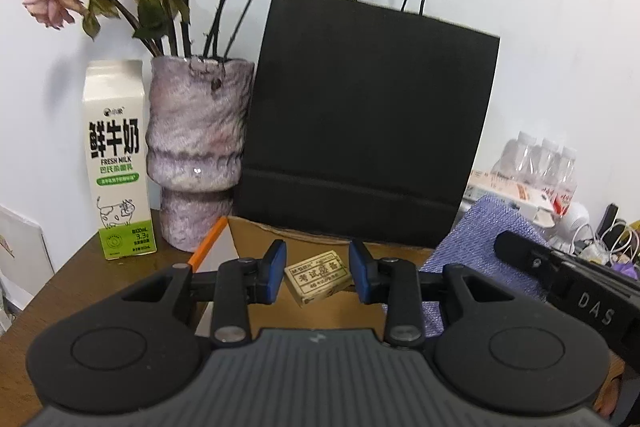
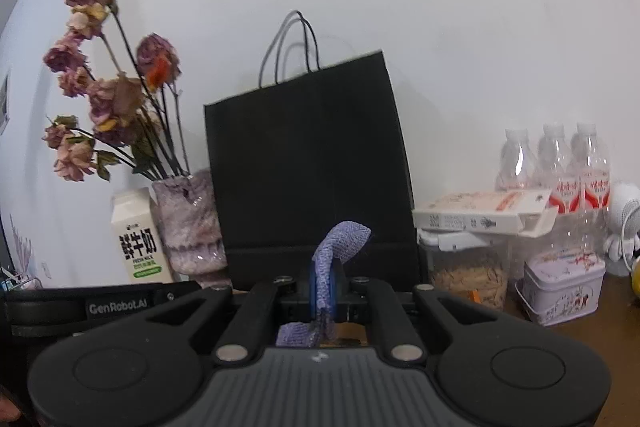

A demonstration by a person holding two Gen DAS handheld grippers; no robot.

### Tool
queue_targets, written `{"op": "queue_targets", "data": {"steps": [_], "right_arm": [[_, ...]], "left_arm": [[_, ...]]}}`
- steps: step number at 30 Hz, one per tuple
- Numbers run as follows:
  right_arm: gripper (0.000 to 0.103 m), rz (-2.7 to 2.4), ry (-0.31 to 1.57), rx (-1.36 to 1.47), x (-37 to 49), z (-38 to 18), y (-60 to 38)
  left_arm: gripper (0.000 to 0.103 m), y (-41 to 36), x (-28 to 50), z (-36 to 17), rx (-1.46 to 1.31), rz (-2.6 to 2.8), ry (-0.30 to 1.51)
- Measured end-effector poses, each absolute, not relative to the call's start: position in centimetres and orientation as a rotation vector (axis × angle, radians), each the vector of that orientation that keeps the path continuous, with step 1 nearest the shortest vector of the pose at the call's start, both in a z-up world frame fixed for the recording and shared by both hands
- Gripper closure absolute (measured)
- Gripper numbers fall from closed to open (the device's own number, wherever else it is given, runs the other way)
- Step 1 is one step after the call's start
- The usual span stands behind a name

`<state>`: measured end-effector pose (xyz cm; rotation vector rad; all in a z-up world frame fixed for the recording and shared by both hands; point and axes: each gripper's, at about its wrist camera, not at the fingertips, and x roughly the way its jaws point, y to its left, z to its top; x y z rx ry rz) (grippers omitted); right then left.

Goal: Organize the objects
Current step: 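Carry the beige box and lavender bag with both grippers over the red box, then open the left gripper to drop the beige box into the red box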

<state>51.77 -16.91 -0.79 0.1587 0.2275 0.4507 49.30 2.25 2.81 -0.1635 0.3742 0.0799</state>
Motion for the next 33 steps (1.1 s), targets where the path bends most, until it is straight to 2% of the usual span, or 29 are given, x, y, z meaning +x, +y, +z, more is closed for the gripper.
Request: {"op": "queue_targets", "data": {"steps": [17,19,20,21,22,23,24,25,26,27,29,30,33], "right_arm": [[0.096,0.426,0.374,0.126,54.3,-3.1,-16.3],[0.093,0.424,0.386,0.126,54.5,-3.3,-16.3],[0.091,0.420,0.393,0.125,54.5,-3.4,-16.3],[0.087,0.415,0.400,0.122,54.6,-3.5,-16.3],[0.085,0.406,0.407,0.120,54.7,-3.6,-16.3],[0.071,0.395,0.415,0.118,54.8,-3.7,-16.3],[0.051,0.386,0.423,0.122,54.8,-3.8,-16.4],[0.040,0.377,0.425,0.127,54.9,-3.8,-16.5],[0.021,0.365,0.426,0.128,54.9,-3.8,-16.6],[0.010,0.349,0.424,0.126,54.9,-3.7,-16.6],[0.006,0.327,0.422,0.123,54.9,-3.7,-16.7],[0.000,0.321,0.427,0.125,55.0,-3.7,-16.7],[0.000,0.312,0.453,0.120,55.3,-3.9,-16.6]], "left_arm": [[0.067,2.5,52.0,-0.1,-0.128,0.081,0.471],[0.059,2.4,51.9,0.1,-0.128,0.082,0.463],[0.045,2.4,51.8,0.2,-0.130,0.083,0.455],[0.022,2.4,51.7,0.3,-0.128,0.096,0.444],[0.012,2.4,51.6,0.4,-0.122,0.112,0.434],[0.001,2.3,51.4,0.4,-0.116,0.128,0.419],[0.000,2.3,51.3,0.5,-0.113,0.137,0.409],[0.000,2.3,51.3,0.6,-0.114,0.146,0.406],[0.000,2.5,51.4,0.6,-0.119,0.148,0.410],[0.000,2.5,51.5,0.6,-0.123,0.150,0.414],[0.000,2.7,51.6,0.6,-0.127,0.165,0.424],[0.000,2.7,51.7,0.6,-0.128,0.170,0.428],[0.000,2.7,51.7,0.6,-0.120,0.177,0.434]]}}
